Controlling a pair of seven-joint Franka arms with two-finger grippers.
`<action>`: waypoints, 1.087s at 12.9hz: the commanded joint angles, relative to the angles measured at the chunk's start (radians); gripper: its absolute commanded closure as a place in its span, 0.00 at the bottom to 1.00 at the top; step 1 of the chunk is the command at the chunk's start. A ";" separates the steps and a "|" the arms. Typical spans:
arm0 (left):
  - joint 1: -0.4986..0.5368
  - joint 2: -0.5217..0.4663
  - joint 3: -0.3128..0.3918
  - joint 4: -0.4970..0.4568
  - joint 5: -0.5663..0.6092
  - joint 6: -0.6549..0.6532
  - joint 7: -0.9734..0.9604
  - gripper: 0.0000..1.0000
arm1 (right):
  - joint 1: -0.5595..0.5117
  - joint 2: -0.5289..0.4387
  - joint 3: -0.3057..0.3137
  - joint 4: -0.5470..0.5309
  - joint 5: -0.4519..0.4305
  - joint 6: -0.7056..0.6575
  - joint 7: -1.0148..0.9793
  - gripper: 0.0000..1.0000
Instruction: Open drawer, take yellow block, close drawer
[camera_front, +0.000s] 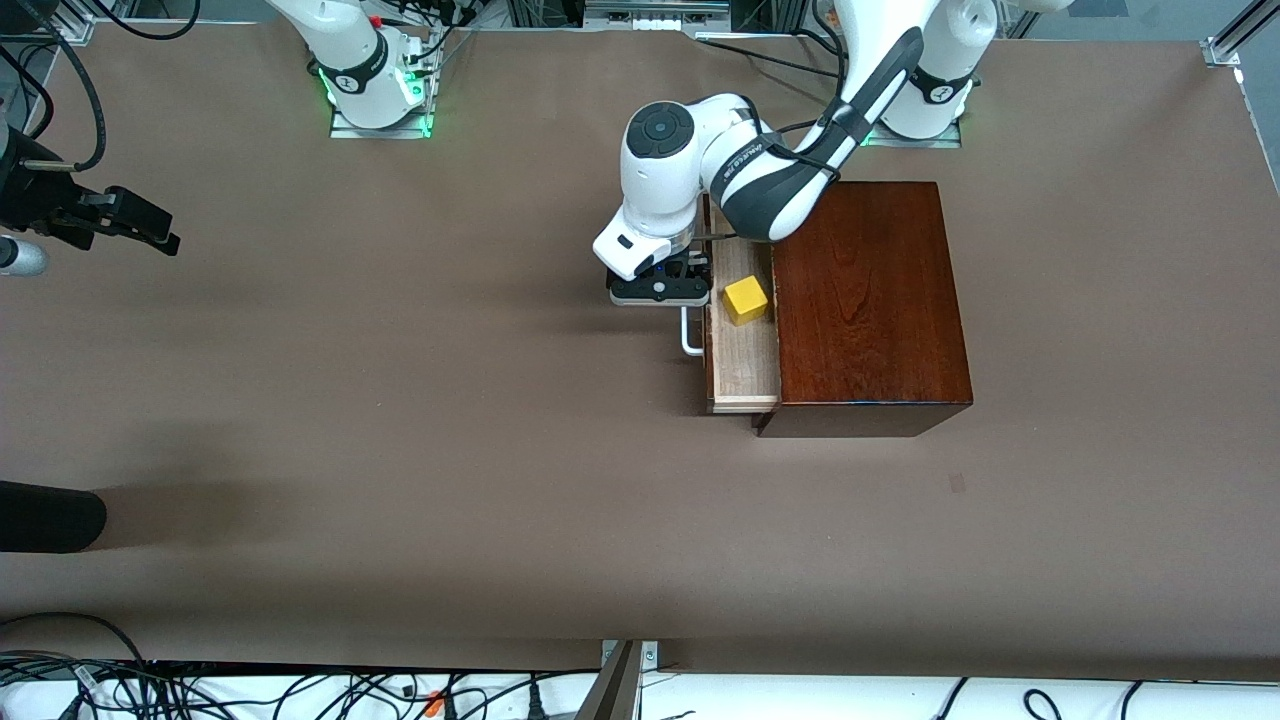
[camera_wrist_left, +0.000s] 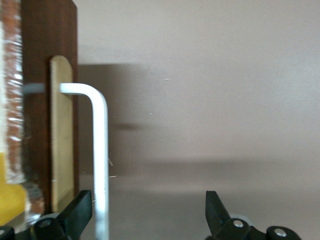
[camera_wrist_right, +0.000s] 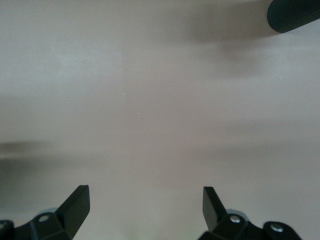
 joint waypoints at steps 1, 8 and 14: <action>0.006 -0.079 -0.002 0.016 -0.019 -0.113 0.033 0.00 | -0.014 0.002 0.007 0.017 0.014 -0.014 0.007 0.00; 0.187 -0.228 -0.002 0.103 -0.167 -0.427 0.384 0.00 | -0.005 -0.006 0.027 0.027 0.038 -0.015 0.147 0.00; 0.468 -0.297 -0.003 0.197 -0.234 -0.702 0.835 0.00 | 0.008 -0.001 0.269 0.031 0.043 -0.017 0.741 0.00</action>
